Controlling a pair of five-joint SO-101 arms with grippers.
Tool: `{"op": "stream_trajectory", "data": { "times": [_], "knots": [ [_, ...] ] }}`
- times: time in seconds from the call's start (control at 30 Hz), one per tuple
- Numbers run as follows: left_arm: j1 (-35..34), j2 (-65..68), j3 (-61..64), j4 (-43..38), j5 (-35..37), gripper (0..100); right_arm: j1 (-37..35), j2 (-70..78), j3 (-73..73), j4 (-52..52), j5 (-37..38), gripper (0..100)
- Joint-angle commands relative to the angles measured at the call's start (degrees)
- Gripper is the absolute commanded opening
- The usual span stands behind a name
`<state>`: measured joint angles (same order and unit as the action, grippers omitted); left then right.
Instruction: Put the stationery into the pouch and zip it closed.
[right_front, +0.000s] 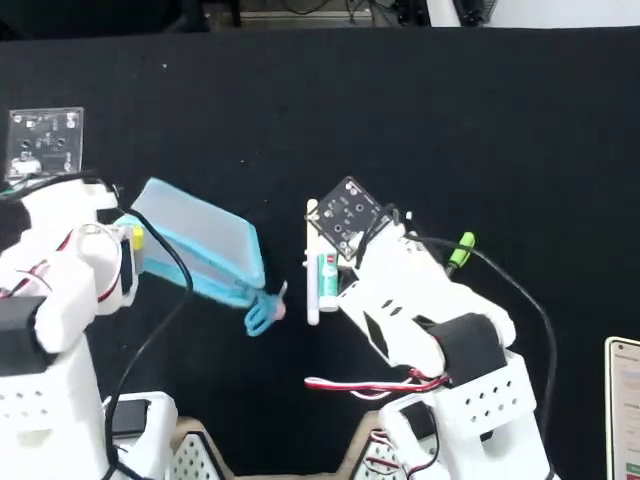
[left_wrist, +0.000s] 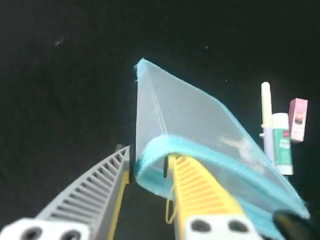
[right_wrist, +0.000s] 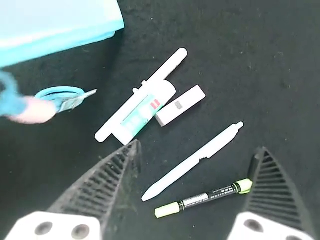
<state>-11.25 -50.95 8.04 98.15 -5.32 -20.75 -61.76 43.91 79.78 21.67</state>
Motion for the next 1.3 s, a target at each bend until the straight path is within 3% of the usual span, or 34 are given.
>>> {"op": "stream_trajectory", "data": {
  "times": [0.0, 0.2, 0.37, 0.43, 0.63, 0.8, 0.9, 1.07, 1.27],
  "knots": [
    [0.22, 0.18, 0.31, -1.76, -6.59, 13, 0.79, 0.57, -0.31, -0.88, -0.53, 32.9],
    [-0.22, 0.26, 14.11, -10.81, -11.6, 13, 0.79, 0.31, -0.31, -0.79, -0.53, 32.9],
    [-0.22, 0.09, 16.4, -11.96, -13.63, 11, 0.88, 0.31, -0.4, 2.37, -0.53, 32.9],
    [-0.22, 0.09, 15.34, -12.04, -10.29, 3, 0.88, 0.31, -0.48, 3.16, -0.53, 32.9],
    [0.31, 0.79, 8.22, -6.33, 4.04, 3, 0.88, 0.31, -0.31, 4.48, -0.53, 32.9],
    [0.22, 0.79, 3.47, 0.09, 4.75, 3, 0.35, 0.31, -0.31, 2.11, -0.44, 32.9],
    [-0.13, 0.79, 1.8, 0.53, 5.8, 3, -4.31, 0.22, 0.04, -0.53, 0.0, 32.9],
    [0.13, 0.88, 0.57, -1.85, 11.6, 3, -18.02, -2.24, -2.77, -0.09, 0.18, 33.1],
    [-0.22, 4.92, 0.13, -2.37, 12.31, 3, -30.51, -8.13, -1.1, -1.76, 0.09, 33.3]
  ]
}}
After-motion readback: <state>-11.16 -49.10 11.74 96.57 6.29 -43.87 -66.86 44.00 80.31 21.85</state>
